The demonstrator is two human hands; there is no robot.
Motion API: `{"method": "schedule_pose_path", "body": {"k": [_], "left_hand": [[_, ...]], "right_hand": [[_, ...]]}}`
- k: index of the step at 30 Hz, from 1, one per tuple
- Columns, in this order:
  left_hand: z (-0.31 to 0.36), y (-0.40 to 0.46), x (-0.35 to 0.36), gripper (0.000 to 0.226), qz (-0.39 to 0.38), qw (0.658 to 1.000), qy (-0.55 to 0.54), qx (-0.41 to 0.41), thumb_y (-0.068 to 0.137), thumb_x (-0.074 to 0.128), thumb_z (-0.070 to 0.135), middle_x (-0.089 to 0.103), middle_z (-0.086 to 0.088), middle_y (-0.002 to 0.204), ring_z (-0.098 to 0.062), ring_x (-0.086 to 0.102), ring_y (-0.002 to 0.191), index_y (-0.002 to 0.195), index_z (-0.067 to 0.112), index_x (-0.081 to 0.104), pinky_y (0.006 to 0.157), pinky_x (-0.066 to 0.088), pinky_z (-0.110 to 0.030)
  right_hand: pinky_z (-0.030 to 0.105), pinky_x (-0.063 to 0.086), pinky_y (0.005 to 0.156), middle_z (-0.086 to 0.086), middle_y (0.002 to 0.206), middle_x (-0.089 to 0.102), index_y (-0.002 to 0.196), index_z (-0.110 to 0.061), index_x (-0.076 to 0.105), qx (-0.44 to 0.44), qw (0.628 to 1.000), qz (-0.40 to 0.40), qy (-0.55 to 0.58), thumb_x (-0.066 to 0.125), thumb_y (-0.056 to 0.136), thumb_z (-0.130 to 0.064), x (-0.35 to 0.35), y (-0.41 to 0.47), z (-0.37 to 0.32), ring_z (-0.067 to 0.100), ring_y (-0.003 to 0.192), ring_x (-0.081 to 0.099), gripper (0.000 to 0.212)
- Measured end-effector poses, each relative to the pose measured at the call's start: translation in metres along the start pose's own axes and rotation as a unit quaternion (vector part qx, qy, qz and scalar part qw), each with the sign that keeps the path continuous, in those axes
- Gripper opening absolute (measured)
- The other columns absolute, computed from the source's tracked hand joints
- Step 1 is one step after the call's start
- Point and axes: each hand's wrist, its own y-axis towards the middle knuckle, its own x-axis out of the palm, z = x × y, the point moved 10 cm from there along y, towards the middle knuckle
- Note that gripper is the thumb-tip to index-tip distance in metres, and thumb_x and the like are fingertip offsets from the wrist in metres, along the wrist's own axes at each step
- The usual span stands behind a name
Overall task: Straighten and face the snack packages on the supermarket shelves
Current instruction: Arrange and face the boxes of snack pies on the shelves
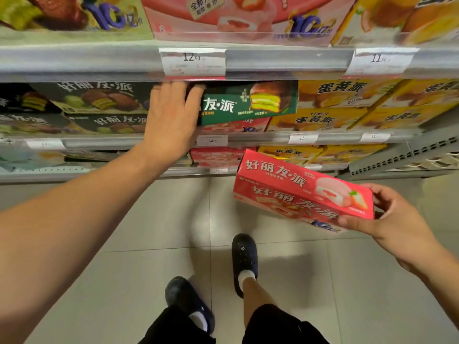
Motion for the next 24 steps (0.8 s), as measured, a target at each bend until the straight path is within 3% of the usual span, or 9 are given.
{"method": "schedule_pose_path", "body": {"k": [3, 8, 11, 14, 16, 20, 24], "left_hand": [[0.009, -0.029, -0.002, 0.063, 0.008, 0.999, -0.047, 0.014, 0.073, 0.076, 0.013, 0.053, -0.024, 0.112, -0.042, 0.051, 0.099, 0.128, -0.001, 0.051, 0.078, 0.037, -0.046], [-0.018, -0.115, 0.018, 0.068, -0.046, 0.987, -0.106, -0.112, 0.063, 0.088, 0.023, 0.056, -0.012, 0.109, -0.036, 0.050, 0.096, 0.121, 0.013, 0.055, 0.075, 0.042, -0.045], [-0.047, -0.163, 0.031, 0.070, -0.085, 0.978, -0.104, -0.161, 0.062, 0.090, 0.027, 0.055, -0.011, 0.107, -0.034, 0.048, 0.094, 0.121, 0.013, 0.054, 0.073, 0.043, -0.046], [-0.071, -0.193, 0.040, 0.072, -0.112, 0.972, -0.079, -0.190, 0.061, 0.091, 0.024, 0.055, -0.013, 0.104, -0.036, 0.050, 0.091, 0.122, 0.010, 0.056, 0.071, 0.044, -0.047], [-0.086, -0.206, 0.044, 0.070, -0.125, 0.967, -0.073, -0.212, 0.062, 0.090, 0.023, 0.056, -0.016, 0.105, -0.038, 0.051, 0.092, 0.122, 0.008, 0.056, 0.073, 0.044, -0.048], [-0.102, -0.224, 0.047, 0.069, -0.140, 0.960, -0.067, -0.234, 0.066, 0.087, 0.025, 0.057, -0.015, 0.108, -0.037, 0.052, 0.095, 0.124, 0.008, 0.056, 0.075, 0.044, -0.049], [-0.103, -0.235, 0.043, 0.070, -0.146, 0.956, -0.069, -0.243, 0.065, 0.087, 0.026, 0.058, -0.014, 0.108, -0.036, 0.053, 0.095, 0.125, 0.009, 0.056, 0.078, 0.046, -0.050]], "right_hand": [[0.024, 0.058, 0.074, -0.010, 0.106, 0.070, 0.109, -0.038, 0.061, 0.000, 1.000, 0.000, -0.015, 0.091, 0.039, -0.027, -0.016, -0.010, -0.002, 0.008, 0.096, 0.068, 0.077], [0.033, 0.059, 0.076, -0.004, 0.112, 0.069, 0.120, -0.032, 0.059, -0.014, 0.999, -0.027, -0.045, 0.088, 0.049, -0.023, -0.034, -0.020, -0.017, 0.016, 0.103, 0.066, 0.077], [0.030, 0.058, 0.076, -0.003, 0.111, 0.069, 0.120, -0.031, 0.059, -0.025, 0.997, -0.037, -0.064, 0.087, 0.049, -0.024, -0.022, -0.010, -0.042, 0.015, 0.101, 0.066, 0.077], [0.019, 0.057, 0.066, -0.008, 0.103, 0.072, 0.117, -0.037, 0.059, -0.050, 0.994, -0.040, -0.086, 0.087, 0.048, -0.032, 0.010, 0.012, -0.078, 0.006, 0.089, 0.068, 0.075], [0.019, 0.056, 0.062, -0.007, 0.101, 0.072, 0.113, -0.044, 0.059, -0.061, 0.994, -0.040, -0.077, 0.087, 0.046, -0.035, 0.035, 0.031, -0.096, 0.006, 0.087, 0.069, 0.074], [0.043, 0.056, 0.082, 0.003, 0.118, 0.065, 0.121, -0.036, 0.054, -0.093, 0.994, -0.023, -0.055, 0.088, 0.054, -0.030, 0.077, 0.068, -0.120, 0.022, 0.106, 0.065, 0.076], [0.042, 0.054, 0.089, -0.006, 0.115, 0.064, 0.126, -0.033, 0.049, -0.123, 0.991, 0.005, -0.053, 0.084, 0.070, -0.014, 0.100, 0.095, -0.139, 0.015, 0.105, 0.065, 0.067]]}}
